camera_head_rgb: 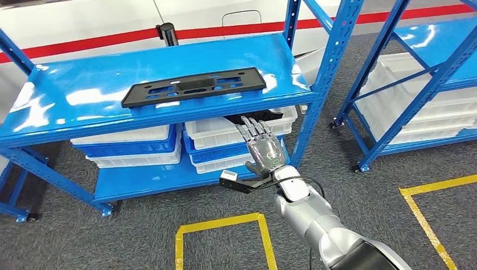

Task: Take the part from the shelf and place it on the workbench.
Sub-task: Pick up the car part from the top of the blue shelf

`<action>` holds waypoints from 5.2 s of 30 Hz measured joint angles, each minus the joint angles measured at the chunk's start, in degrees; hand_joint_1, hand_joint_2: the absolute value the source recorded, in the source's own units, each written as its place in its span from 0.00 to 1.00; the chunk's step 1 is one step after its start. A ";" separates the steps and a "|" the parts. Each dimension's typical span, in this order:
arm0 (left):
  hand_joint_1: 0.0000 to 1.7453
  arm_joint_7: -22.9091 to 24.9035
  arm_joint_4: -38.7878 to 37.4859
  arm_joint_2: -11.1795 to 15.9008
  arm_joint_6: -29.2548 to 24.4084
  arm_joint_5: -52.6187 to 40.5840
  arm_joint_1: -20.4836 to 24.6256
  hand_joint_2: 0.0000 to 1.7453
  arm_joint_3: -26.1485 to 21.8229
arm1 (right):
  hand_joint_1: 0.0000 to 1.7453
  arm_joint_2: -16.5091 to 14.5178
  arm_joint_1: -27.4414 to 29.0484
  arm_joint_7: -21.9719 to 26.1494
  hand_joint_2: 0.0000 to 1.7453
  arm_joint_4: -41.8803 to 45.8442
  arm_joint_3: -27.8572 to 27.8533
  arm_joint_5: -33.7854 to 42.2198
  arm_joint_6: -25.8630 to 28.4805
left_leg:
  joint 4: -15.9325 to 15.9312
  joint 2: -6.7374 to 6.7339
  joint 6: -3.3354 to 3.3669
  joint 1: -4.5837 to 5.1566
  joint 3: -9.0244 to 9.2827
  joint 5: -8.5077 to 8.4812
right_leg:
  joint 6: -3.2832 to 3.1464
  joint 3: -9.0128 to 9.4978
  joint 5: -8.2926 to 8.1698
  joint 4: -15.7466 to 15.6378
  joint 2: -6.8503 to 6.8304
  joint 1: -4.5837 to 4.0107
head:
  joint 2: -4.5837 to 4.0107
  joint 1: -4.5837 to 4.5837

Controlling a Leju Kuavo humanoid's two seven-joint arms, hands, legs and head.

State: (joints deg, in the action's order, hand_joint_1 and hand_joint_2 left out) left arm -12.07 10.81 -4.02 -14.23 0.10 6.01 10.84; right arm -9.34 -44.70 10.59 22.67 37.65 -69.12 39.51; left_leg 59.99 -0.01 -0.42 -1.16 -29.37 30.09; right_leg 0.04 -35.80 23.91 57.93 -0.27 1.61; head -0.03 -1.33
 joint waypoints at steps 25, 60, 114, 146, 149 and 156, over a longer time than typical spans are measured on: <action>0.00 0.27 -0.12 -0.43 0.31 -0.60 0.05 0.00 -0.02 | 0.00 -1.28 0.77 -1.13 1.00 0.08 0.08 -2.15 -0.42 | -5.45 1.12 2.14 0.62 2.00 -1.62 | 4.02 -1.12 1.53 0.66 -0.07 -0.15 | 0.00 -0.07; 0.00 -6.53 -0.02 -0.82 -0.34 -1.18 0.95 0.00 -0.26 | 0.93 -8.46 5.04 -1.21 1.00 3.67 4.43 -6.87 -6.35 | -1.76 -1.15 -0.71 -0.76 -1.19 -1.41 | 0.95 0.89 1.16 0.83 -0.28 0.53 | 0.01 -0.06; 0.00 -5.88 0.01 -1.91 0.20 -1.17 -0.26 0.00 -1.94 | 0.00 -7.23 0.69 -1.85 1.00 4.96 4.33 -5.99 -5.63 | -3.90 0.68 3.60 2.45 -2.94 -5.06 | 1.35 -3.89 4.98 10.22 0.21 -1.92 | 0.00 -0.04; 0.00 -6.70 0.01 -1.97 0.07 -1.32 -0.13 1.00 -2.54 | 1.00 -7.63 0.81 -1.32 1.00 5.40 4.32 -5.87 -6.17 | -3.35 0.64 0.01 0.42 -5.05 -5.96 | 0.62 3.45 1.45 -2.16 0.42 -0.51 | 0.00 -0.30; 0.00 -7.40 0.01 -1.99 0.11 -1.31 -0.13 1.00 -2.57 | 1.00 -7.61 0.78 -1.28 1.00 5.42 4.31 -5.82 -6.15 | -3.35 0.62 0.24 0.51 -5.03 -5.94 | 0.75 3.51 1.38 -2.29 0.43 -0.43 | 0.01 -0.34; 0.00 -3.04 0.01 -2.04 -0.63 -1.50 -0.11 0.00 -3.12 | 1.00 -7.40 0.86 -1.18 1.00 6.03 4.22 -5.85 -6.50 | -3.30 0.63 0.70 0.55 -4.97 -5.92 | 2.14 3.65 1.26 -2.54 0.40 -0.32 | 0.00 -0.35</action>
State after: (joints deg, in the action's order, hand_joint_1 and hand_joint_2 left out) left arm -15.11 10.82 -6.06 -14.86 -1.40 5.90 7.72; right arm -16.74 -43.84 9.41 28.70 41.88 -74.97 33.01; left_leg 56.69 0.62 0.28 -0.62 -34.34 24.17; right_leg 2.17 -32.15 25.17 55.39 0.13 1.29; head -0.03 -1.68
